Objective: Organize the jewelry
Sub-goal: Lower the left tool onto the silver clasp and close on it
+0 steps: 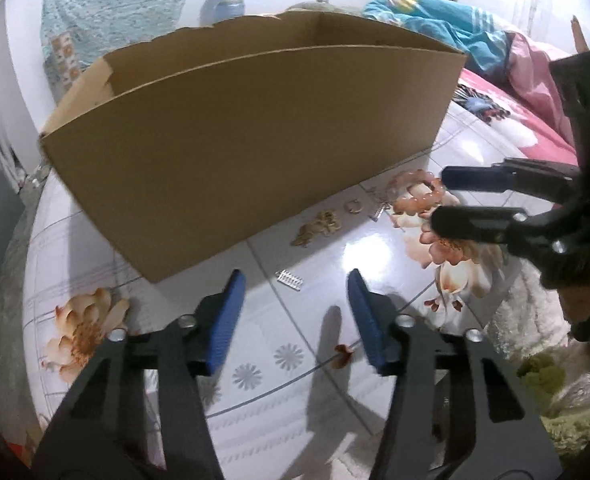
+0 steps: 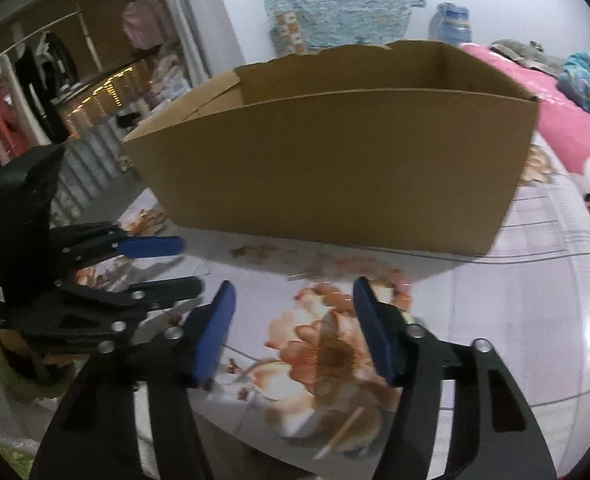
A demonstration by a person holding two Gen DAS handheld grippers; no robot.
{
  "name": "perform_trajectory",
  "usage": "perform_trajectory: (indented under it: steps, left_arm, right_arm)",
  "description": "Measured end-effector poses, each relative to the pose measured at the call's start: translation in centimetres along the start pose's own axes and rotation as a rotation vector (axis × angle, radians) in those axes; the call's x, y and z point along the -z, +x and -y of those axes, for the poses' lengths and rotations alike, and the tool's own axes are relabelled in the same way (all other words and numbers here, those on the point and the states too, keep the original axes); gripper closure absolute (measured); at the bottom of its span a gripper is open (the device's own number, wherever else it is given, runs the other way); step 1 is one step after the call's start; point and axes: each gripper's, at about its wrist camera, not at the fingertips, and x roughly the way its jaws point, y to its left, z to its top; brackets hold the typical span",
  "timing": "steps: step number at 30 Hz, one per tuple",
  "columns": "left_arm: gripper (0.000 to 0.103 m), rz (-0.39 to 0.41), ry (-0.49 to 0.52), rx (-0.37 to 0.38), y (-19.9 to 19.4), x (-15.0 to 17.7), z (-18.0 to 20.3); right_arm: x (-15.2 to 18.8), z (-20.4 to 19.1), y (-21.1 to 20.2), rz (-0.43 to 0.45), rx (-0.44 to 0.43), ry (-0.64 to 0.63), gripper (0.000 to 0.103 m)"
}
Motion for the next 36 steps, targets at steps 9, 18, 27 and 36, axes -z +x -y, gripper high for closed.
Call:
perform_trajectory:
  steps: [9, 18, 27, 36]
  left_arm:
    - [0.076, -0.059, 0.020, -0.017, 1.7, -0.5, 0.6]
    - [0.076, -0.056, 0.022, -0.016, 1.8, -0.7, 0.5]
    - [0.084, -0.052, 0.036, -0.014, 1.8, -0.6, 0.5]
    - [0.086, -0.091, 0.031, -0.037, 1.8, -0.7, 0.3]
  right_arm:
    - [0.2, -0.3, 1.7, -0.050, -0.029, 0.002, 0.071]
    - [-0.2, 1.5, 2.2, -0.037, 0.056, 0.026, 0.076]
    - [0.2, 2.7, 1.4, -0.017, 0.066, 0.091, 0.076]
    - [0.3, 2.4, 1.1, -0.002, 0.048, 0.090, 0.076]
